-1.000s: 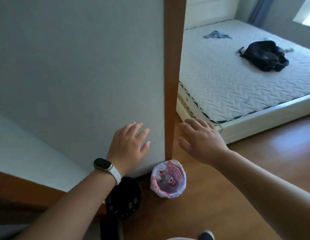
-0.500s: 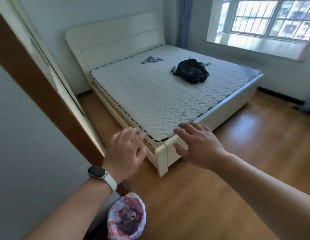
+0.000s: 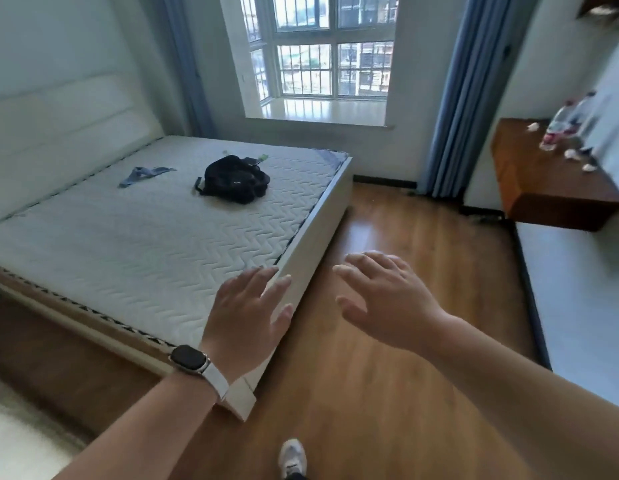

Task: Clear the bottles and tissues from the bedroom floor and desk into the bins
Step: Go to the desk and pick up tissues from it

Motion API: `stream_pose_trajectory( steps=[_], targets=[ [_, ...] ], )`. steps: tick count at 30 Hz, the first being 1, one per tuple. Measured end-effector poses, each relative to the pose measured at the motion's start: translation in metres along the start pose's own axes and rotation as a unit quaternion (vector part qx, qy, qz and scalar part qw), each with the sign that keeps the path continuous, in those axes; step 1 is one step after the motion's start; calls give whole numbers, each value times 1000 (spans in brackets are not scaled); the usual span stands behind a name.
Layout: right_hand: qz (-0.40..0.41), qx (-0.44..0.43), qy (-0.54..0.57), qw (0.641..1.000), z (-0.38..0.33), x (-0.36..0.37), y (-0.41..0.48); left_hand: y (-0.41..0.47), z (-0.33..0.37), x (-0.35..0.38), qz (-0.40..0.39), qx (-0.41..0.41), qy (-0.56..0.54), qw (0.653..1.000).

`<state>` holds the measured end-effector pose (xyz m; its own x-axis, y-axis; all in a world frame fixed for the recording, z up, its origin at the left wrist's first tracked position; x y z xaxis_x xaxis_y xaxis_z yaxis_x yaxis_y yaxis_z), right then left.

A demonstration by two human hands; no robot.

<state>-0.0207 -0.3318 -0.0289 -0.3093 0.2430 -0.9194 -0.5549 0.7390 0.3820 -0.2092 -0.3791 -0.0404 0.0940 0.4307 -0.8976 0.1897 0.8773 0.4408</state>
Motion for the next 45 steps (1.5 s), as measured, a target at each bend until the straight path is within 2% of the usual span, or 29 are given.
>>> stream_pose_trajectory(
  steps=[10, 14, 19, 27, 38, 45],
  targets=[
    [5, 131, -64, 989, 78, 13, 53, 131, -14, 75, -4, 110, -66, 992],
    [-18, 142, -94, 985, 87, 30, 105, 187, -49, 94, -7, 132, -91, 987],
    [-9, 171, -118, 978, 94, 39, 162, 242, -93, 120, 7, 151, -111, 982],
    [-32, 211, -127, 969, 122, 53, 186, 288, -114, 149, 25, 178, -148, 973],
    [-42, 256, -80, 962, 188, 86, 204, 331, -95, 193, -24, 186, -145, 972],
    [-57, 262, -52, 962, 280, 96, 210, 395, -40, 223, -45, 188, -115, 974]
  ],
)
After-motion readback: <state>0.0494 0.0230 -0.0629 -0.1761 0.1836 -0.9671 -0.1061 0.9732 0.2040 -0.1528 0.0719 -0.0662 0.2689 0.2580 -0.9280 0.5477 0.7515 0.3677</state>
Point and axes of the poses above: each hand's wrist, its own y-axis towards the middle knuckle, its own x-axis out of the palm, z = x × y, the point moved 7 cm from there along y, towards the middle knuckle, and after that the axes turned 3 degrees about z, right-handed, at the moved point
